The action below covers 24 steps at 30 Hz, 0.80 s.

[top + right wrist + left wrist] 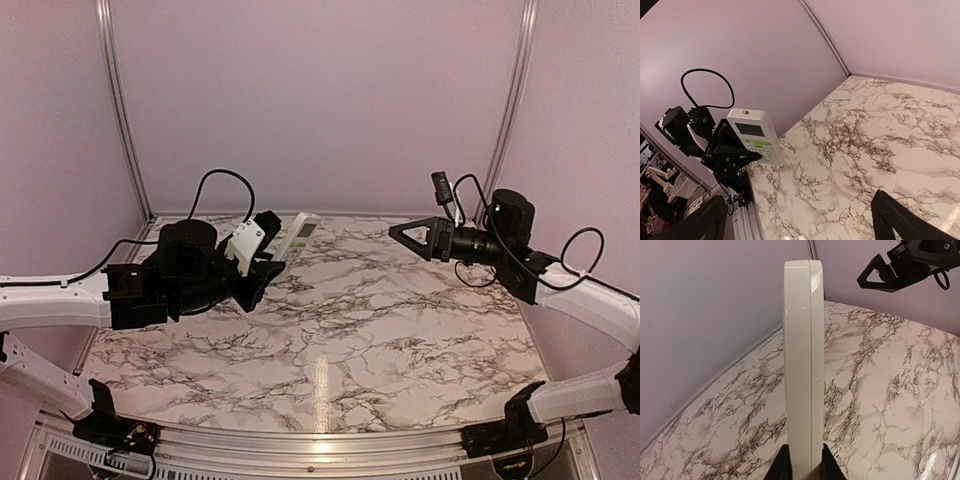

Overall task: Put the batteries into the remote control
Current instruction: Place the remote control at the center of the board.

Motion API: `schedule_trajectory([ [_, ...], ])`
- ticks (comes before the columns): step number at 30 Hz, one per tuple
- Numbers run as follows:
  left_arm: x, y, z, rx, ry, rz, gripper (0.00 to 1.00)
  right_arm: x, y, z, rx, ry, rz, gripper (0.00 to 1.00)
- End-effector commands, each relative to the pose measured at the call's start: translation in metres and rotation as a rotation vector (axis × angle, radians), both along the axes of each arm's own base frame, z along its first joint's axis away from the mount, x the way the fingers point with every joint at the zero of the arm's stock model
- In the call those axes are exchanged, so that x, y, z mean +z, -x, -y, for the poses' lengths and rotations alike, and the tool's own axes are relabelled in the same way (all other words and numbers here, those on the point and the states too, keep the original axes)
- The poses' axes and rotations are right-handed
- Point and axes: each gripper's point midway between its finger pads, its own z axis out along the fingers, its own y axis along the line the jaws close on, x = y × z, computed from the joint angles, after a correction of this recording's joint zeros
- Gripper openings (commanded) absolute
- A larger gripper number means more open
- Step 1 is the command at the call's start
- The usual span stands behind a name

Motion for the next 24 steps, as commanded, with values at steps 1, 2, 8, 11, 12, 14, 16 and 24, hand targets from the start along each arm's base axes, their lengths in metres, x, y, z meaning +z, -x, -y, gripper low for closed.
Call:
schedule_trajectory([
  [1, 0.005, -0.007, 0.002, -0.017, 0.251, -0.293, 0.0, 0.025, -0.006, 0.02, -0.139, 0.081, 0.23, 0.99],
  [2, 0.0, -0.01, 0.002, -0.02, 0.273, -0.34, 0.0, 0.026, -0.007, 0.022, -0.153, 0.091, 0.248, 0.99],
  [8, -0.029, -0.016, 0.011, -0.116, 0.365, -0.596, 0.0, 0.013, -0.009, 0.02, -0.14, 0.121, 0.23, 0.99],
  [11, -0.046, -0.013, 0.018, -0.183, 0.389, -0.708, 0.0, 0.008, -0.011, 0.021, -0.145, 0.146, 0.24, 0.99],
  [12, -0.051, -0.014, 0.021, -0.186, 0.389, -0.733, 0.0, 0.008, -0.012, 0.022, -0.153, 0.152, 0.242, 0.99],
  [14, -0.068, -0.016, 0.026, -0.181, 0.369, -0.804, 0.0, 0.007, -0.012, 0.022, -0.154, 0.156, 0.248, 0.99],
  [16, -0.084, -0.016, 0.032, -0.188, 0.359, -0.865, 0.0, 0.006, -0.011, 0.022, -0.148, 0.153, 0.241, 0.99],
  [24, -0.123, -0.035, 0.034, -0.119, 0.395, -0.995, 0.0, -0.003, -0.008, 0.017, -0.104, 0.151, 0.208, 0.99],
])
